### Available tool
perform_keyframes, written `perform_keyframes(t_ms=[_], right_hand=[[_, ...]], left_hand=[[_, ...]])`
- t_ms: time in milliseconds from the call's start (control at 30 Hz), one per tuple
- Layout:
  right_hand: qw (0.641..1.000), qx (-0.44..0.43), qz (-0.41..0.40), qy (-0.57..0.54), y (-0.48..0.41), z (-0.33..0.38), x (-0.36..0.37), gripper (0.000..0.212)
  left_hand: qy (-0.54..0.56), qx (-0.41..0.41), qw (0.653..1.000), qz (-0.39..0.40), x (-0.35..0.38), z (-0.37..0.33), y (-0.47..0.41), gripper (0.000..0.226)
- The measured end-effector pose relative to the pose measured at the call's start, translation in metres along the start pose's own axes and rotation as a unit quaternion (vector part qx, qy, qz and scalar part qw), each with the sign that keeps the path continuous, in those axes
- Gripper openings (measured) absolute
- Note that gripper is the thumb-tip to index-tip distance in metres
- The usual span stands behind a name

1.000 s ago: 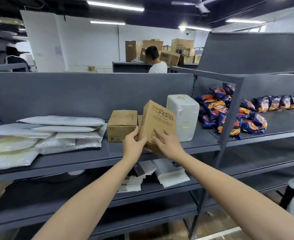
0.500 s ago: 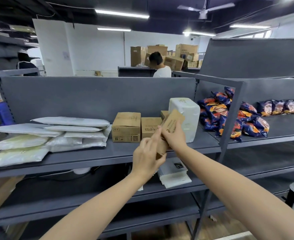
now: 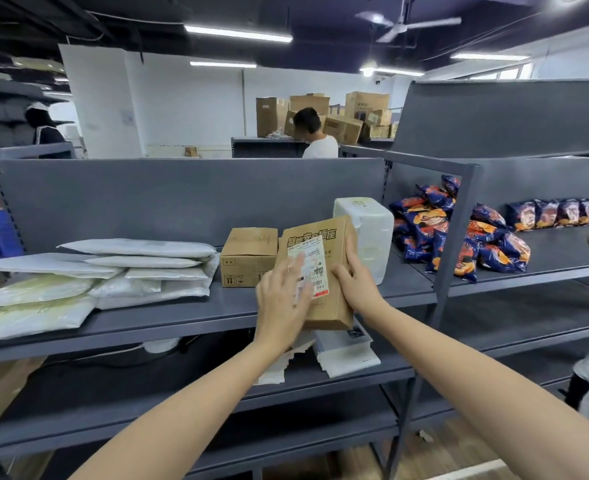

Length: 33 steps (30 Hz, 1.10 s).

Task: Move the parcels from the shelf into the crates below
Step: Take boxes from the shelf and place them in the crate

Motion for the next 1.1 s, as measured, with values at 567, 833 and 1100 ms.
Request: perform_keyframes(t_ms=[567,833,1100], right_hand=[[0.952,-0.151,0.010,0.268,0.039,-0.011,-0.034,0.067],[0.891,-0.239,0.189,0.336,0.042,0.014,-0.046,0.069],[0.902,-0.186,0.272,0.280,0.075,-0.004,-0.039,0.046]], left_hand=[[0.214,-0.216,0.923,0.234,-0.006,0.033,-0.012,0.070],[-0.118,0.128,0.895,0.412,-0.008,-0.024,-0.017,0.070],[-0.143,0.082,0.907,0.388,-0.019,-0.028,-0.015,0.072]])
Point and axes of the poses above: each hand's wrist, its own y-axis away from the middle knuckle, its own x-axis out of the palm, z = x × y, the point moved 6 cm from there along -y, towards the middle knuckle, and after that the axes turned 11 degrees about -z, right-handed, at the moved point
